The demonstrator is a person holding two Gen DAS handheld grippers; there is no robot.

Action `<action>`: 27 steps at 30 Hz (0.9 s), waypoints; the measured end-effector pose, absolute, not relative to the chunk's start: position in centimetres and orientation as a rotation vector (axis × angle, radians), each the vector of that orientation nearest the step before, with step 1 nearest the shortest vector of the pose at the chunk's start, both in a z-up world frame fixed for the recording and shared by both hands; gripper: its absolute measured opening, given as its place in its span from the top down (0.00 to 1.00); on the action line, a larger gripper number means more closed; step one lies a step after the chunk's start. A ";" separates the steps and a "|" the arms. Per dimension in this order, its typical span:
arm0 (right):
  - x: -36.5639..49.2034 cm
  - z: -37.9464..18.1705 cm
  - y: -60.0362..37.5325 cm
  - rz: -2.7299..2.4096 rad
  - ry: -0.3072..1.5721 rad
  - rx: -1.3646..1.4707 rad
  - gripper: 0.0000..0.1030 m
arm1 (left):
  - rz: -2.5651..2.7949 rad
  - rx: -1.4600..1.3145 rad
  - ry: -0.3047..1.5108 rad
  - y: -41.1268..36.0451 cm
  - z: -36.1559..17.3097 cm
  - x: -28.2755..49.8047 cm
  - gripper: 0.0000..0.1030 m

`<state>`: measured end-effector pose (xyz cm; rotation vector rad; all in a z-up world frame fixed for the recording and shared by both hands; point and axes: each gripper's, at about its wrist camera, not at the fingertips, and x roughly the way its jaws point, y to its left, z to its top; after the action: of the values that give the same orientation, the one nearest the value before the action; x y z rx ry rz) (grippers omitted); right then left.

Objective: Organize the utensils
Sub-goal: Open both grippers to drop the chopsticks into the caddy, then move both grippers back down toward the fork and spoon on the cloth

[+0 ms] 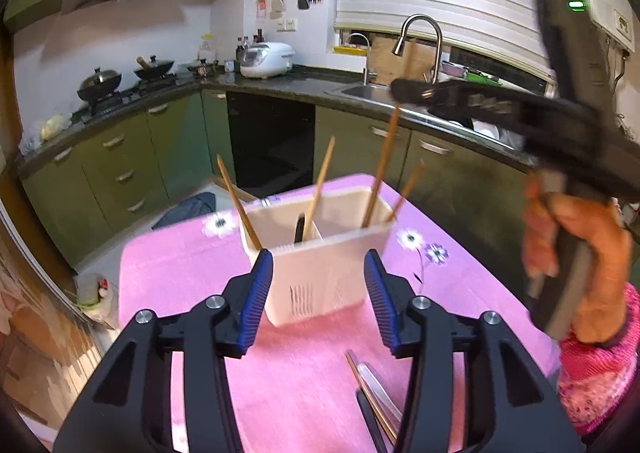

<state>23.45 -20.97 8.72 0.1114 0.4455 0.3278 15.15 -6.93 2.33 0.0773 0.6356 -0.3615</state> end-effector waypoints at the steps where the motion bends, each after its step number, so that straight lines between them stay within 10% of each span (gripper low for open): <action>1: 23.6 8.0 -20.7 0.321 0.455 0.101 0.94 | -0.365 0.075 0.642 -6.9 2.0 14.7 0.54; 5: 23.0 6.5 -20.2 0.311 0.463 0.070 0.72 | -0.365 0.056 0.688 -6.4 0.0 13.5 0.52; 27: 8.4 0.5 -28.6 0.319 0.510 0.133 0.70 | -0.353 0.126 1.014 -10.2 -15.1 9.8 0.51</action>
<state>8.40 -28.59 0.50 0.1335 0.5101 0.3185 9.79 -10.19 -15.06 0.1263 1.0136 -0.3525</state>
